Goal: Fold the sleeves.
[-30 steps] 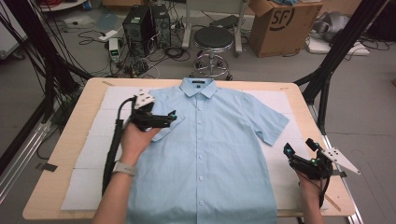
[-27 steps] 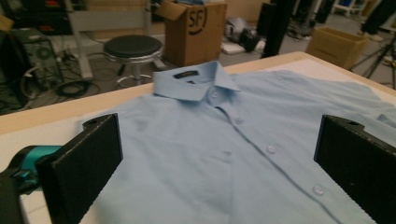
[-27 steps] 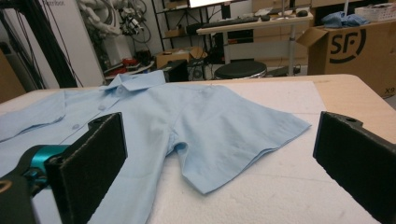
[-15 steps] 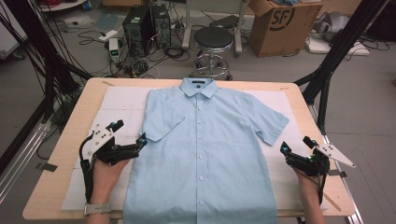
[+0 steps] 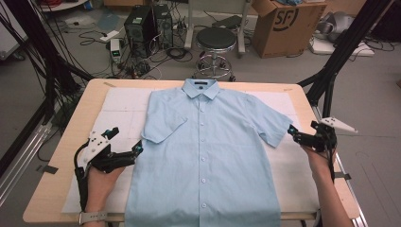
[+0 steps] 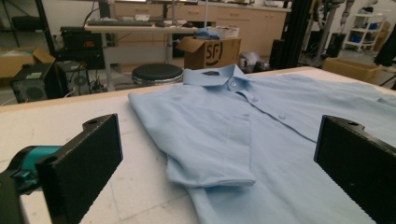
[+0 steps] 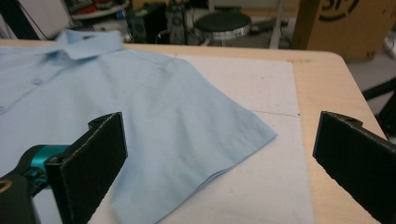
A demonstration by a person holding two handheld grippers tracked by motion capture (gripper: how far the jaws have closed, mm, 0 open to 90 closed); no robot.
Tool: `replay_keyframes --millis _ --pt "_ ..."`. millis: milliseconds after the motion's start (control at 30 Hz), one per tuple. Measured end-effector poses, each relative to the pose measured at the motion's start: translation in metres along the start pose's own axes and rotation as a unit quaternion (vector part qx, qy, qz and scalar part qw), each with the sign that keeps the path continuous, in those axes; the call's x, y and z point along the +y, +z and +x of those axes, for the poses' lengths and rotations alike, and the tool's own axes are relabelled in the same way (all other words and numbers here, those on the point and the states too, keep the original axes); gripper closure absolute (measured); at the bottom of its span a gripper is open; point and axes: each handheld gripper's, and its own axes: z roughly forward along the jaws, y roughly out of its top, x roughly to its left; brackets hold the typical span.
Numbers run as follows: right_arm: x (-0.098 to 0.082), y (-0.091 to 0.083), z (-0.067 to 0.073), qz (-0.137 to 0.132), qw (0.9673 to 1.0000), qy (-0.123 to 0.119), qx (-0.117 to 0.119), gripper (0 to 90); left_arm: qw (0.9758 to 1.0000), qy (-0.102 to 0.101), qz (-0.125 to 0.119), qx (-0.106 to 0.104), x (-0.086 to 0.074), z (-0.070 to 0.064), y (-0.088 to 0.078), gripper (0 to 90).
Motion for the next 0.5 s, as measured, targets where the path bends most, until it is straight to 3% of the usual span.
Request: replay_keyframes --millis 100,167,267,300,400,500 --pt "0.012 0.026 -0.012 0.048 0.9988 0.013 0.002 1.7 1.0 -0.002 0.002 -0.001 -0.001 0.0 0.001 1.7" --pt "0.015 0.047 -0.02 0.092 0.995 0.037 0.011 1.7 1.0 -0.002 0.002 -0.004 0.0 -0.001 0.002 1.7" --pt "0.015 0.073 -0.029 0.134 0.9905 0.032 0.001 5.9 0.9998 -0.014 -0.001 -0.01 0.003 0.0 0.001 1.7" --pt "0.014 0.079 -0.033 0.138 0.9899 0.033 -0.001 6.8 0.9997 -0.019 -0.007 -0.01 0.006 0.0 0.0 1.7" --pt "0.012 0.09 -0.043 0.149 0.9882 0.036 -0.01 23.0 0.9996 -0.016 -0.021 -0.012 0.011 0.0 -0.002 1.7" --pt "0.012 0.094 -0.053 0.144 0.9884 0.047 -0.01 29.9 0.9997 -0.014 -0.02 -0.011 0.012 0.001 -0.004 1.7"
